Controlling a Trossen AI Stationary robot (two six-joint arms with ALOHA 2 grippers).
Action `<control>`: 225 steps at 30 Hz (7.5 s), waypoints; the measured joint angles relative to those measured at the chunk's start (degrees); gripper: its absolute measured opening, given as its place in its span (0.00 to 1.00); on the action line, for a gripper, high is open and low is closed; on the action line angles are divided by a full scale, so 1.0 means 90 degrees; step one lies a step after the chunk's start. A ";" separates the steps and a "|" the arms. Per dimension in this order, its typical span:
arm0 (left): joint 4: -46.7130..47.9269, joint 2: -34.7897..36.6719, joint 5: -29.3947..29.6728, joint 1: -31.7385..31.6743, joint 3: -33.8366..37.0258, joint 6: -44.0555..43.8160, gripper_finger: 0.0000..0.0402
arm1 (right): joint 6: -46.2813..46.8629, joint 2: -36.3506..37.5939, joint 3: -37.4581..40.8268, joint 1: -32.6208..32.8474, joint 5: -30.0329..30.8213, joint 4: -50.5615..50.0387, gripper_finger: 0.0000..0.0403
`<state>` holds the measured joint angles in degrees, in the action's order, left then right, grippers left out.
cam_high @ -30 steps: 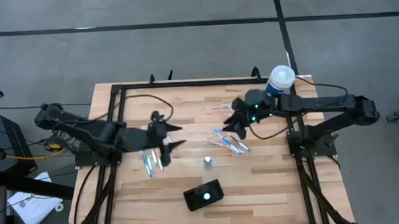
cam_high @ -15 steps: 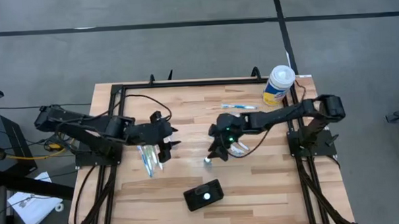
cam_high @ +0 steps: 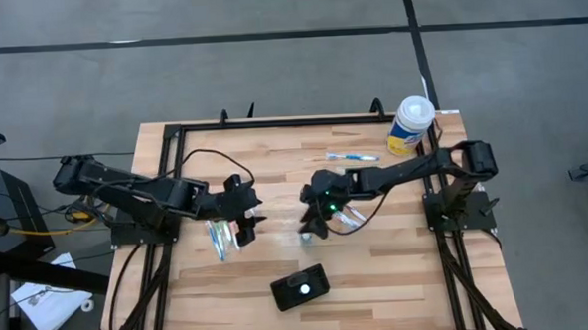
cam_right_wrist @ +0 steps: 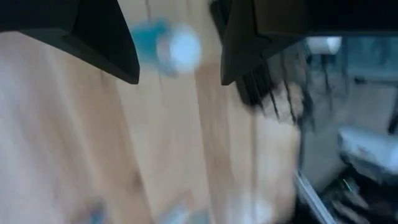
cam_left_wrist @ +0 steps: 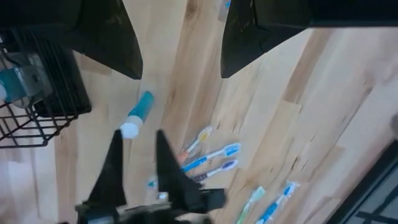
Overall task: Pick & Place toothbrushing station
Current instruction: Put the mouthwash into the mesh organizer
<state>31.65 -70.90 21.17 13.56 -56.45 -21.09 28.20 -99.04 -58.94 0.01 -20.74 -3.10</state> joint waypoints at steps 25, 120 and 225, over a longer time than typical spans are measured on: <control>-0.0239 0.0004 0.0023 -0.0017 0.0000 0.0144 0.52 | 0.0214 -0.0535 -0.0014 -0.0078 -0.0296 0.0784 0.32; -0.1239 0.0001 -0.0248 -0.0230 0.0843 -0.0141 0.50 | -0.0751 -0.0382 -0.2071 0.0856 -0.0809 -0.1258 0.21; -0.1339 0.0001 -0.0117 -0.0097 0.0855 -0.0025 0.45 | -0.0465 -0.1001 -0.2348 0.1728 0.1488 -0.1226 0.21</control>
<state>19.59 -70.89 20.12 12.69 -48.75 -21.32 24.01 -108.05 -80.07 15.56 -7.35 -14.13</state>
